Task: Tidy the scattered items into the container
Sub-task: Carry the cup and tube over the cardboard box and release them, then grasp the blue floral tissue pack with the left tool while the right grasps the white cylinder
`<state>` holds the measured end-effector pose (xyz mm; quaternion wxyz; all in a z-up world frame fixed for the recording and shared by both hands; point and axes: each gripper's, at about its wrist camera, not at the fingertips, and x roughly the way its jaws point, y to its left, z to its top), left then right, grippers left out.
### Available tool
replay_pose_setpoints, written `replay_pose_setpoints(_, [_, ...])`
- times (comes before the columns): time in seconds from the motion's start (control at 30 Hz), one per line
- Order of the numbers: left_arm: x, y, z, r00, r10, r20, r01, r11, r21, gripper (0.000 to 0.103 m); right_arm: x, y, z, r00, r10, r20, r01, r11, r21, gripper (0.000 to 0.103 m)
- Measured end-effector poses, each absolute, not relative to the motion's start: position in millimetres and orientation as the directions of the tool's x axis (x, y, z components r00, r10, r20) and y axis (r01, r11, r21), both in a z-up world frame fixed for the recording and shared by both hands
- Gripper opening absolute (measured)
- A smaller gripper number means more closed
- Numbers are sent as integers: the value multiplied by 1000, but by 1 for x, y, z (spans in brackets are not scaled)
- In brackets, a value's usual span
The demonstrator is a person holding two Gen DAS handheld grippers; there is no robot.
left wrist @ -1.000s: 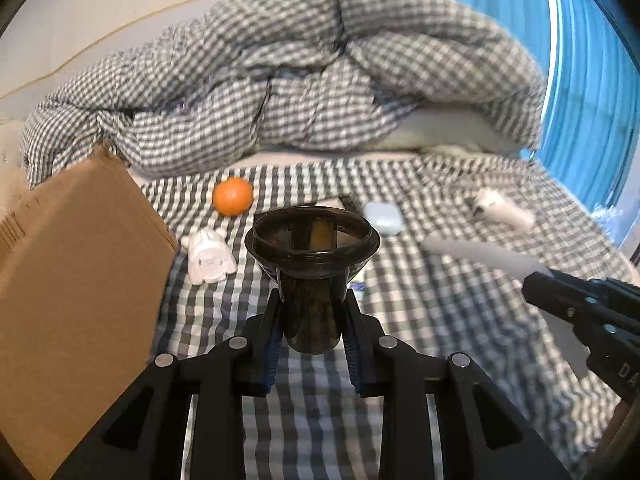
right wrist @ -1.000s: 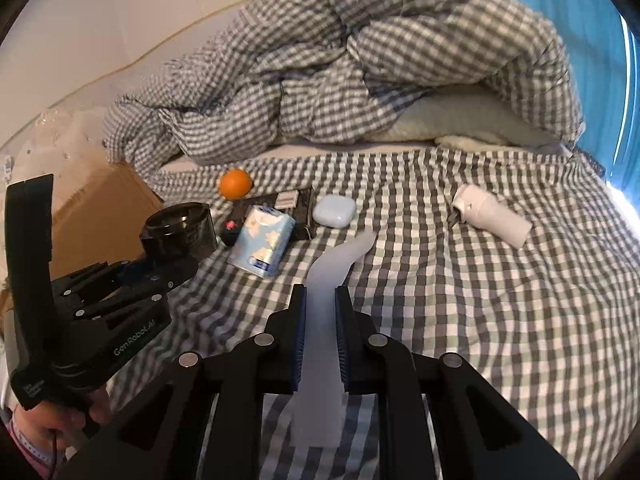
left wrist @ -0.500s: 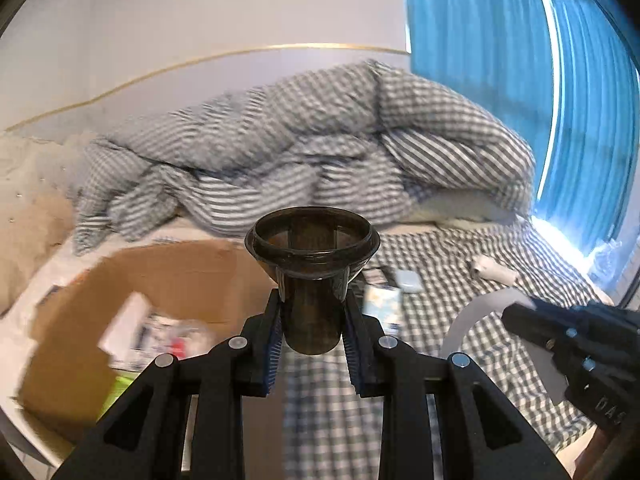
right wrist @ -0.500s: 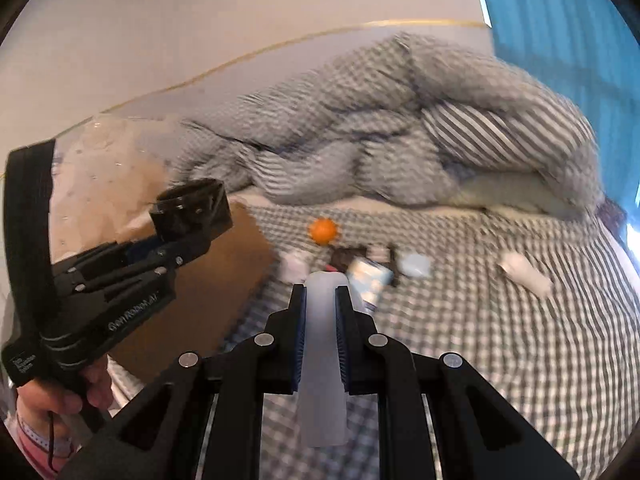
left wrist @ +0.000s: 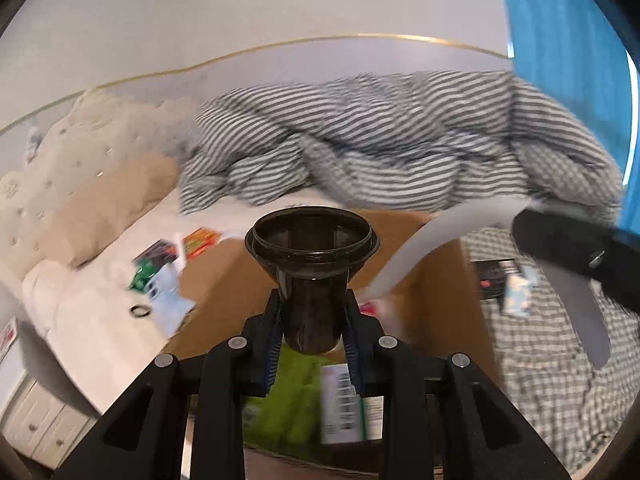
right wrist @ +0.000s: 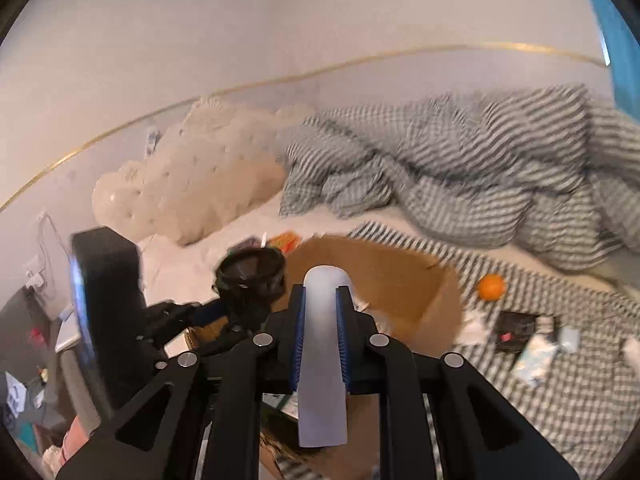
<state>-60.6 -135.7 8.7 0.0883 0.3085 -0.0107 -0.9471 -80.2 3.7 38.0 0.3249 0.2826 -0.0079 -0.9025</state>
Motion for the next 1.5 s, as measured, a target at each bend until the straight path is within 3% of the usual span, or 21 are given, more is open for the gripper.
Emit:
replay_pose_setpoints(0.03, [-62,-139,4,-785,-176,-595,162,-984,76,31,-83,-4,29,-625,-578,-525,574,-796,192,22])
replay_pose_setpoints(0.07, [-63,-144,0,-776,-178,-606,167,-983,76,40,-84,-9,22,-636,-554,-537,556,-812,179,25])
replay_pose_setpoints(0.1, [-61,-148,-3,-774,-184,-607,173,-982,76,64,-84,-11,17,-656,-524,-543,532,-832,160,47])
replay_pose_setpoints(0.13, [-59,-151,-5,-775,-194,-601,182,-980,82,75,-83,-12,14,-680,-493,-543,503,-852,143,81])
replay_pose_setpoints(0.17, [-56,-152,-5,-783,-204,-587,189,-978,88,89,-81,-9,13,-704,-471,-532,479,-867,135,90])
replay_pose_setpoints(0.4, [-49,-134,7,-822,-145,-551,135,-989,60,92,-77,44,28,-747,-461,-479,411,-887,212,91])
replay_pose_setpoints(0.53, [-45,-98,15,-848,-63,-526,53,-998,33,102,-76,104,26,-784,-406,-471,316,-912,259,91])
replay_pose_setpoints(0.77, [-61,3,-2,-824,107,-556,-140,-990,17,103,-81,227,4,-829,-231,-510,89,-953,288,92])
replay_pose_setpoints(0.9, [-84,59,-27,-795,126,-594,-196,-979,54,103,-84,302,-4,-821,-134,-555,-34,-959,282,92])
replay_pose_setpoints(1.07, [-126,114,-69,-748,128,-651,-225,-972,67,103,-115,355,-26,-743,-13,-669,-82,-990,111,92])
replay_pose_setpoints(1.23, [-165,139,-104,-717,96,-690,-187,-981,58,103,-158,372,-55,-689,127,-713,-49,-990,-129,91])
replay_pose_setpoints(1.5, [-215,141,-157,-652,47,-756,-129,-990,50,103,-230,378,-102,-645,115,-755,118,-961,-248,90])
